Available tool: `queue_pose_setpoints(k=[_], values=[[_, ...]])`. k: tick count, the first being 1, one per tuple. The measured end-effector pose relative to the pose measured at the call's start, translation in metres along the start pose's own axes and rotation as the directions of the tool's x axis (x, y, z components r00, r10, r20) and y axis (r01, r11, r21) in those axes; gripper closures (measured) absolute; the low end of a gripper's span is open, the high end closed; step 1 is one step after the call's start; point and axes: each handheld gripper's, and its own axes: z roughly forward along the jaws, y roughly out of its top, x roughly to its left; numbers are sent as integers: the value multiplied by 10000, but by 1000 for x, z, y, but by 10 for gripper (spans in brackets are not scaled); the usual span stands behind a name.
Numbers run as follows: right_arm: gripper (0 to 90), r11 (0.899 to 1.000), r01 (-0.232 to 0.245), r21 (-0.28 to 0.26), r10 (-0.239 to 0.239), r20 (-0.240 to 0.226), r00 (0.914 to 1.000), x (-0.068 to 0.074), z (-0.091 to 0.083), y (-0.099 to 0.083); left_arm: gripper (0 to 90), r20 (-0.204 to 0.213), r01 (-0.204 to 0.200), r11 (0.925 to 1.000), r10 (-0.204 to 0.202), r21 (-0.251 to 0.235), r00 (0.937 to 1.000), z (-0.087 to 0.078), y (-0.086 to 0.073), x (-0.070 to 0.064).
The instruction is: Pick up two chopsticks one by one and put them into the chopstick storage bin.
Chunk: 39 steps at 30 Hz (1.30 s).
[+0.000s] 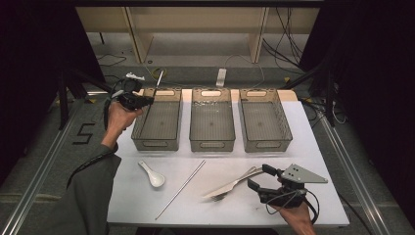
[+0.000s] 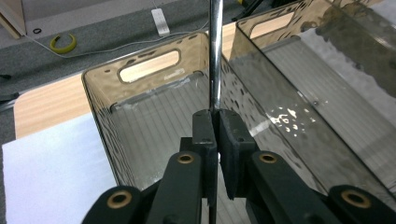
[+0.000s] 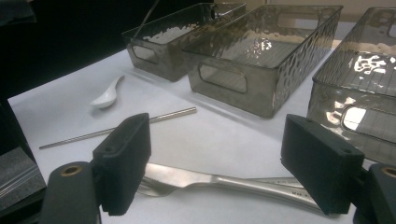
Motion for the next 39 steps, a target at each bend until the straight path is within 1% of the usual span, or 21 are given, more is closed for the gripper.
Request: queue_pose_setpoints(k=[5,7,9,10,13,15,16,17,19,20,21,23,24,26,28,30,33,35,37,38,39], values=[[252,10000,36,-6,-36,-30,10000,0,1,0,850,-220,-149,9998,152,156,9996,7,-5,0],[252,10000,59,10,-59,-29,10000,0,1,0,850,-214,-175,9996,180,237,9996,9,-7,0],[252,10000,36,-7,-36,-35,10000,0,1,0,852,-205,-148,9997,152,186,9997,11,-9,-1],[252,10000,39,-7,-39,-33,10000,0,1,0,895,-223,-173,9997,177,173,9996,11,-9,0],[252,10000,58,14,-58,-27,10000,0,0,0,895,-202,-84,9999,86,115,9998,13,-10,0],[252,10000,39,19,-39,-40,10000,0,0,0,894,-195,-44,9995,50,300,9998,14,-10,0],[252,10000,66,15,-66,-37,10000,0,0,0,891,-135,35,9988,-28,480,9999,15,-10,1],[252,10000,63,13,-63,-34,10000,0,0,0,881,-125,156,9987,-151,488,9998,16,-9,1],[252,10000,42,23,-42,-31,10000,0,0,0,652,-4,404,9983,-404,431,9992,16,-8,1],[252,10000,29,29,-29,-30,10000,0,0,0,560,157,504,9977,-511,447,9986,15,-7,1],[252,10000,25,41,-24,-27,10000,0,0,0,513,262,511,9979,-522,409,9983,15,-7,-1],[252,10000,51,29,-51,-28,10000,0,1,0,442,363,414,9976,-435,558,9984,14,-6,-4],[252,10000,50,37,-50,-30,10000,0,1,0,420,433,390,9971,-419,656,9982,13,-6,-5],[252,10000,51,45,-51,-35,10000,0,1,0,379,528,520,9963,-557,682,9970,12,-5,-7],[252,10000,69,35,-69,-33,10000,1,1,0,343,671,535,9953,-589,802,9960,11,-5,-9],[252,10000,54,31,-54,-34,10000,1,1,0,323,777,516,9953,-581,822,9953,9,-5,-11],[251,10000,34,50,-34,-31,10000,0,0,0,300,1005,623,9939,-713,908,9924,4,-7,-15],[251,10000,30,39,-30,-36,10000,0,0,0,289,1130,560,9937,-669,973,9913,0,-9,-19],[251,10000,39,32,-39,-33,10000,0,1,0,282,1347,575,9933,-708,998,9884,-6,-12,-23],[251,10000,38,37,-37,-30,10000,0,1,0,280,1376,501,9933,-643,1041,9884,-8,-14,-25],[251,10000,21,39,-21,-26,10000,0,1,0,279,1312,501,9933,-636,1043,9893,-10,-16,-28]])
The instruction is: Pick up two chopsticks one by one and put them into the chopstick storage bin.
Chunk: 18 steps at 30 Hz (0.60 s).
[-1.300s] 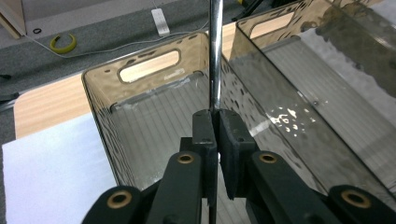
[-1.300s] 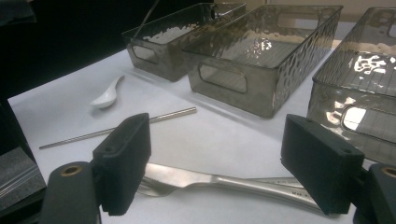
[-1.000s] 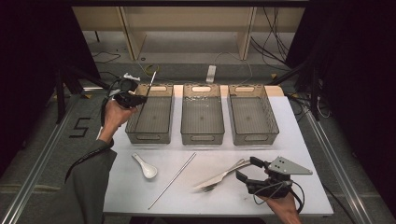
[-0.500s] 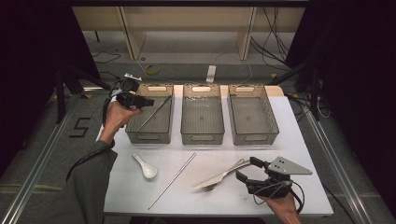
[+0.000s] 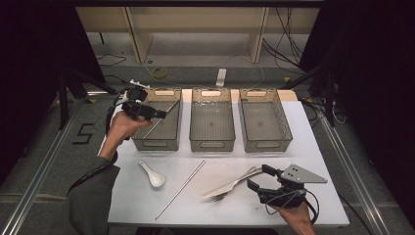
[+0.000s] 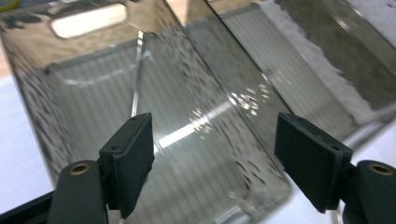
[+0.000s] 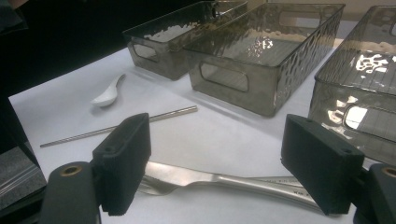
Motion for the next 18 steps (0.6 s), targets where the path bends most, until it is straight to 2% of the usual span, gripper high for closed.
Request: queue_pose_setpoints(k=[2,6,8,13,18], values=[[251,10000,2,2,-2,5,10000,0,0,0,277,60,-14,9999,13,123,10000,-3,-5,-5],[251,10000,-16,11,16,13,10000,0,0,0,275,359,-9,10000,8,9,9994,-7,-18,-15],[251,10000,-17,11,17,10,10000,0,0,0,272,326,-232,9992,222,313,9992,-6,-23,-20],[251,10000,38,26,-38,-30,10000,1,0,1,269,322,-444,9979,429,475,9986,-8,-33,-32],[251,10000,74,37,-74,-40,10000,2,0,1,258,469,-686,9933,645,928,9968,-10,-42,-41]])
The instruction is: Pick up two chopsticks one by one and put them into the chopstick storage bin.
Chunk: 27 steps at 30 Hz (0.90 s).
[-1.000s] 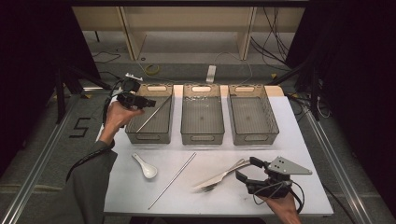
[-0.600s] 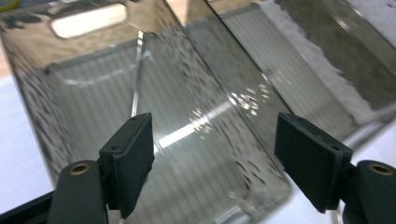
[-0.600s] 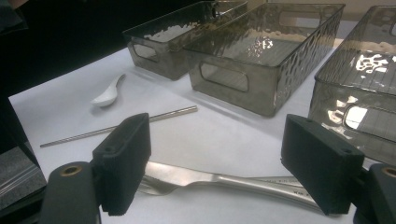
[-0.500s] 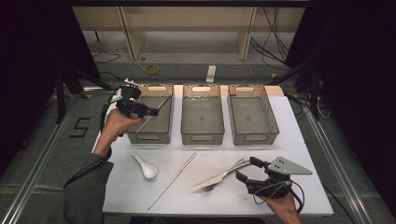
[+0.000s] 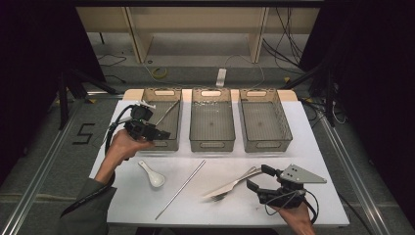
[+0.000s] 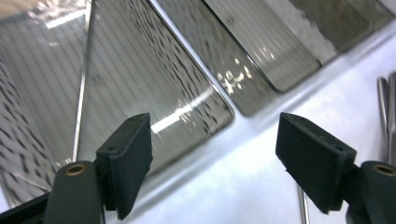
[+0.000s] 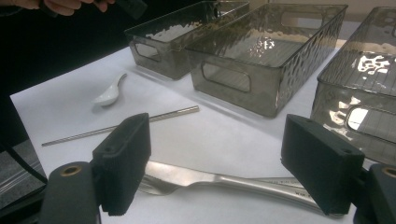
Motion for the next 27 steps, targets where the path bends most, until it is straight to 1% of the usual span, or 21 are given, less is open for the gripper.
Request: queue_pose_setpoints(k=[1,5,7,9,13,16,17,20,23,27], values=[[251,10000,-10,2,10,-2,10000,0,0,0,257,34,-23,10000,23,95,10000,0,-1,-3],[251,10000,14,20,-14,0,10000,0,0,0,252,91,-396,9977,392,543,9992,4,-7,-16],[251,10000,29,30,-29,0,10000,1,0,1,251,63,-542,9964,539,647,9985,7,-9,-23],[251,10000,41,20,-41,-7,10000,1,0,1,252,26,-655,9946,655,802,9978,10,-14,-29],[250,10000,41,11,-41,-7,10000,1,-1,0,258,143,-864,9885,853,1238,9963,17,-24,-39],[250,10000,48,9,-48,-21,10000,0,-1,0,267,294,-1109,9802,1075,1639,9938,22,-32,-48],[249,10000,53,24,-53,-26,10000,0,-1,0,269,360,-1193,9762,1147,1813,9927,24,-35,-51],[249,10000,51,33,-51,-37,10000,1,-1,1,295,496,-1314,9682,1236,2128,9911,28,-42,-60],[249,9999,104,79,-104,-63,9999,2,-1,1,319,723,-1652,9517,1515,2588,9858,34,-48,-69],[248,9999,105,95,-104,-64,9999,2,0,0,375,877,-1738,9446,1552,2784,9840,41,-54,-78]])
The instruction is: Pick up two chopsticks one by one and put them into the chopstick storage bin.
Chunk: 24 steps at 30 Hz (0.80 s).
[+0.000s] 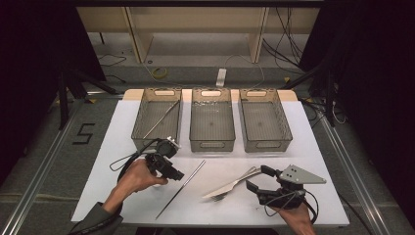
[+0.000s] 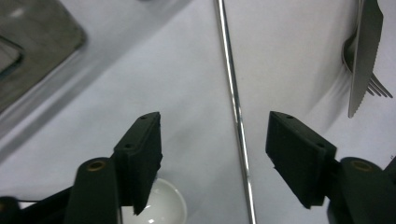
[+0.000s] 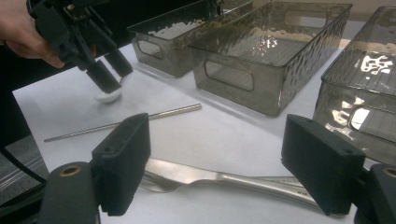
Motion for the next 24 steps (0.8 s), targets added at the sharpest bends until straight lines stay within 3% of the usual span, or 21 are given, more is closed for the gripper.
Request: queue_pose_setpoints(k=[5,13,24], values=[[248,10000,20,35,-20,2,10000,0,0,0,449,139,-193,9986,186,495,9997,13,-3,-7],[248,10000,15,67,-15,-8,10000,0,1,0,536,225,-282,9962,264,828,9994,24,-7,-12],[248,9999,45,127,-45,-9,10000,0,2,0,623,328,-460,9942,429,977,9985,32,-7,-16]])
